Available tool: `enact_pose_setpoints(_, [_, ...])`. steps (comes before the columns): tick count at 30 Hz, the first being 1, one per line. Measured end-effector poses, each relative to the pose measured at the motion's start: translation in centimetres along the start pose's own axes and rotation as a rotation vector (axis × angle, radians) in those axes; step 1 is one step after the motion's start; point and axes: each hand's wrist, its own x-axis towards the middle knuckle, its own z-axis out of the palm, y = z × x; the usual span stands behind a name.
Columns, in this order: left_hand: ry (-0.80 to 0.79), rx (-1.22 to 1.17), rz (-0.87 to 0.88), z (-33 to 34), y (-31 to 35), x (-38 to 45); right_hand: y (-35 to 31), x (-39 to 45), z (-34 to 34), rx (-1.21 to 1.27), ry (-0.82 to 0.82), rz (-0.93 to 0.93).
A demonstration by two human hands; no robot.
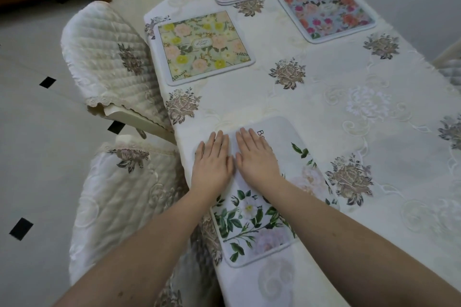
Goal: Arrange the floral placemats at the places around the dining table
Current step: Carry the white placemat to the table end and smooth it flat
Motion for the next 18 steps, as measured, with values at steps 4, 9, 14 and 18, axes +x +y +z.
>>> enact_pose_setpoints(4, [-0.036,0.01,0.038,1.4,-0.3,0.5,0.0,1.1,1.4,-0.015,-0.033,-0.055])
enact_pose_setpoints(9, [-0.027,-0.009,0.012,1.8,-0.8,0.4,0.9,0.7,2.0,0.008,0.042,-0.029])
enact_pose_setpoints(14, [-0.044,-0.027,-0.007,1.5,-0.8,0.2,2.0,0.8,1.9,0.009,0.018,0.041])
enact_pose_setpoints(18, [-0.051,-0.015,-0.038,1.2,-1.2,-0.2,2.7,0.8,1.6,0.018,0.024,0.097])
